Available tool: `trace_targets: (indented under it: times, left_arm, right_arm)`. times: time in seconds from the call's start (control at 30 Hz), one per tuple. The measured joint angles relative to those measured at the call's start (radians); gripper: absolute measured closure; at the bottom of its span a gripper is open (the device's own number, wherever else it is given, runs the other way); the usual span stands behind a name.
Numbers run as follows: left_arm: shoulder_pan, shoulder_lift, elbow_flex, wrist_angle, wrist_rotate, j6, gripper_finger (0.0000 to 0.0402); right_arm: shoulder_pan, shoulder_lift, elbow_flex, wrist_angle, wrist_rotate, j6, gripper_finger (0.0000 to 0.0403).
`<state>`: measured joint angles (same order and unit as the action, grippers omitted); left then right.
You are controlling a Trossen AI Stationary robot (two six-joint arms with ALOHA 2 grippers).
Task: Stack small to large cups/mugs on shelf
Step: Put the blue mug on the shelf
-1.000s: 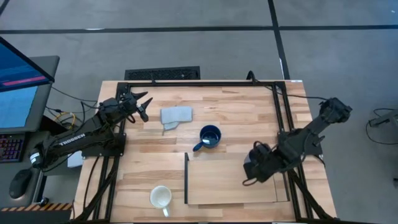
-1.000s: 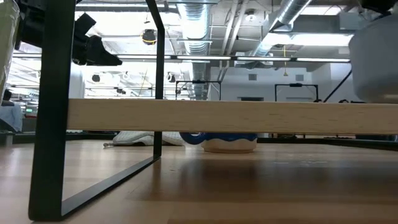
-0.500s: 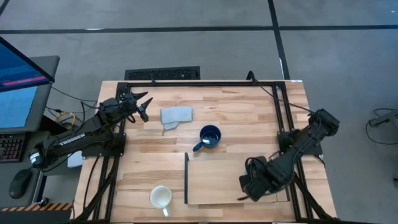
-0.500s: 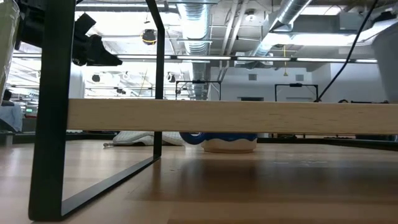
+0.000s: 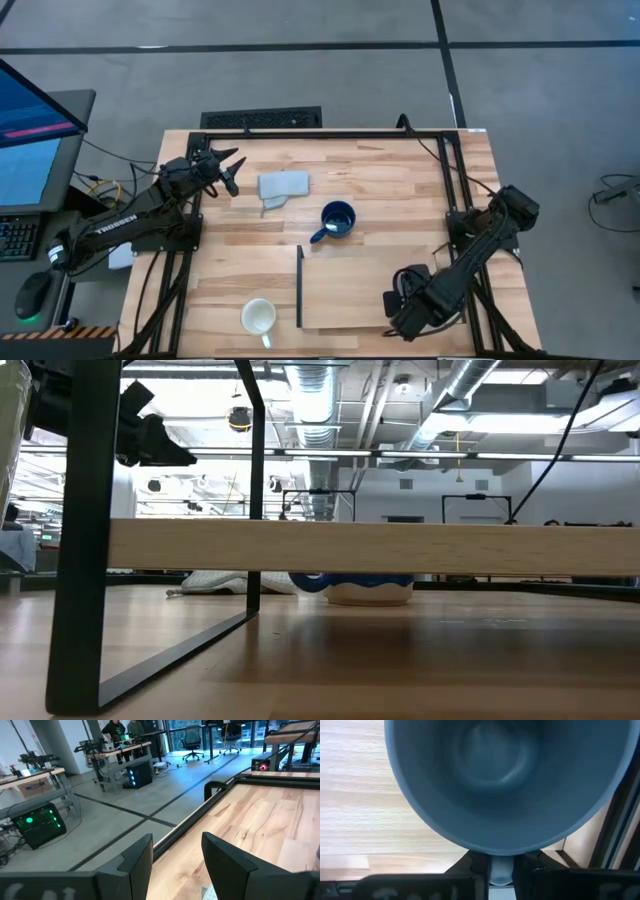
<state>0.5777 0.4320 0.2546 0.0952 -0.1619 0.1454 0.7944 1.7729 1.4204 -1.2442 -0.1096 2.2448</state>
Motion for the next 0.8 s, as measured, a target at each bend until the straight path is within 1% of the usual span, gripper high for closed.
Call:
trace_targets:
  times: [0.37,0.63,0.8]
  left_arm:
    - [0.0,0.0,0.0,0.0,0.0,0.0,0.0239]
    - [0.0,0.0,0.0,0.0,0.001,0.0,0.0239]
    - [0.0,0.0,0.0,0.0,0.001,0.0,0.0239]
  right_arm:
    - [-0.001,0.0,0.0,0.001,-0.002,0.0,0.0293]
    - [-0.005,0.0,-0.001,-0.003,0.001,-0.019,0.0245]
    - [-0.012,-0.006,-0.002,-0.003,0.001,-0.027,0.0224]
